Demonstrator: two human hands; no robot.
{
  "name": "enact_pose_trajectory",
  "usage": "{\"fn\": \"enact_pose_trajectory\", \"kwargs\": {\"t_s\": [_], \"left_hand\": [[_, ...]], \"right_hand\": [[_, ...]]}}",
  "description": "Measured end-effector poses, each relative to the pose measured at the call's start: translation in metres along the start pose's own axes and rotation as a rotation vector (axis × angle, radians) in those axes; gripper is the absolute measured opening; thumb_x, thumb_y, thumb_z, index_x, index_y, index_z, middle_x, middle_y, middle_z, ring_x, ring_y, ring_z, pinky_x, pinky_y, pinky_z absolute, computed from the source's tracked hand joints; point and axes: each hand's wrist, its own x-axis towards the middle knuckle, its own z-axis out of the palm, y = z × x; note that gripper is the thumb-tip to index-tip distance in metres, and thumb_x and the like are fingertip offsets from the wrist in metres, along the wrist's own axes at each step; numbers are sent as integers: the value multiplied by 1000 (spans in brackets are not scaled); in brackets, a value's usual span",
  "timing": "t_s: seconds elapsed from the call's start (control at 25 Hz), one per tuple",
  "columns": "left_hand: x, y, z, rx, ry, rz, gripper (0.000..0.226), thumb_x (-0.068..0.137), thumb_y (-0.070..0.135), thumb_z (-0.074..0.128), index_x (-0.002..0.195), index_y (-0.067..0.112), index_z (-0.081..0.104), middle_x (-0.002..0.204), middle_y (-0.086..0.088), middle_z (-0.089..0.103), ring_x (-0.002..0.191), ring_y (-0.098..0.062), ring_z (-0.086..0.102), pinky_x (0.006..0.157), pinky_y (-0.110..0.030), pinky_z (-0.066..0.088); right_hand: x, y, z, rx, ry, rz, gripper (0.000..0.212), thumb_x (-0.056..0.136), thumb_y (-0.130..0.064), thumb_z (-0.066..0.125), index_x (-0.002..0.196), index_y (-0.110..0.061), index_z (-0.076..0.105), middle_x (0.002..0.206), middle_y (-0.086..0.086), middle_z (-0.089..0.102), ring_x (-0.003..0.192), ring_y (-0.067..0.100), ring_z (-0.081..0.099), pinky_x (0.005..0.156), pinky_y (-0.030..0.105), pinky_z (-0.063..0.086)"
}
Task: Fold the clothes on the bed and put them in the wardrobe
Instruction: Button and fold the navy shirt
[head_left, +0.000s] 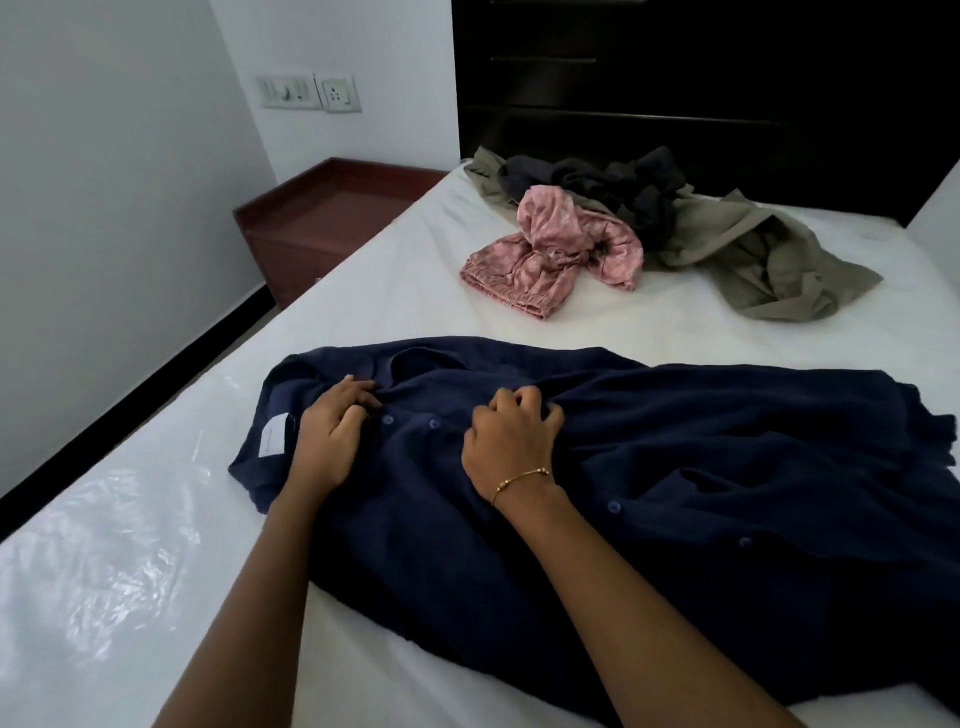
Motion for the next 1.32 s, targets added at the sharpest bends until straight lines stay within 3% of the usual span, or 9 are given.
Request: {"fn": "enact_pose_trajectory", "kwargs": {"t_s": [0.16, 0.28, 0.36, 0.56, 0.68, 0.8, 1.0, 1.2, 1.32], "left_hand": [[-25, 22, 5, 201, 104, 158, 29, 83, 23, 47, 85, 18, 76, 96, 9, 64, 93, -19, 50, 89, -41, 41], [-24, 19, 4, 327, 127, 170, 31, 81, 36, 51, 83, 19, 77, 84, 13, 59, 80, -17, 48, 74, -36, 41], [-25, 19, 3, 332, 68, 180, 25, 80, 39, 53, 80, 22, 72, 79, 15, 57, 76, -14, 47, 69, -35, 41], [-25, 26, -4, 172, 54, 55, 7, 82, 36, 56, 84, 34, 62, 75, 16, 62, 80, -1, 56, 67, -35, 46], [-27, 35, -6, 135, 101, 8, 8, 94, 30, 65, 87, 33, 65, 72, 18, 65, 71, -5, 61, 61, -35, 48], [-27, 31, -8, 72, 28, -85, 13, 97, 28, 70, 88, 37, 68, 81, 31, 68, 74, 1, 65, 68, -34, 54], [-29, 41, -10, -210, -51, -205, 15, 97, 16, 73, 90, 29, 76, 83, 14, 76, 76, -2, 70, 77, -32, 56], [-30, 58, -11, -539, 15, -328, 7, 95, 3, 71, 95, 10, 72, 86, -6, 78, 89, -32, 74, 84, -39, 58], [-33, 64, -14, -563, 62, -333, 9, 96, 3, 70, 93, 11, 73, 85, -5, 78, 88, -30, 74, 82, -37, 57]], "right_hand": [[29, -11, 7, 171, 171, -231, 37, 82, -4, 101, 115, -21, 97, 154, 11, 72, 136, 43, 61, 97, 67, 79], [48, -17, 12, 97, 37, -371, 33, 100, -10, 97, 122, -33, 101, 196, 4, 44, 181, 50, 29, 133, 80, 63], [61, -18, 12, 47, -38, -417, 35, 106, -7, 91, 123, -36, 101, 202, -3, 34, 190, 47, 9, 148, 88, 43], [100, -31, -12, 131, -6, -297, 53, 102, 16, 67, 130, -26, 81, 166, -6, 70, 181, 30, 34, 141, 76, 46], [104, -39, -23, 59, -149, -349, 36, 114, -1, 73, 136, -27, 84, 139, -3, 81, 148, 28, 61, 136, 71, 52], [104, -42, -43, 124, -53, -362, 28, 120, -20, 74, 130, -37, 94, 124, -1, 82, 120, 27, 76, 119, 62, 61], [59, -22, -82, 400, -1, -297, 24, 116, -16, 84, 128, -27, 102, 121, -2, 99, 109, 13, 85, 110, 45, 81], [19, -28, -60, 419, -58, -339, 35, 114, -16, 92, 147, -25, 95, 120, 2, 71, 108, 14, 71, 110, 45, 78], [8, -36, -59, 432, 19, -370, 36, 116, -4, 83, 149, -17, 93, 122, 3, 69, 110, 15, 67, 107, 47, 76]]}}
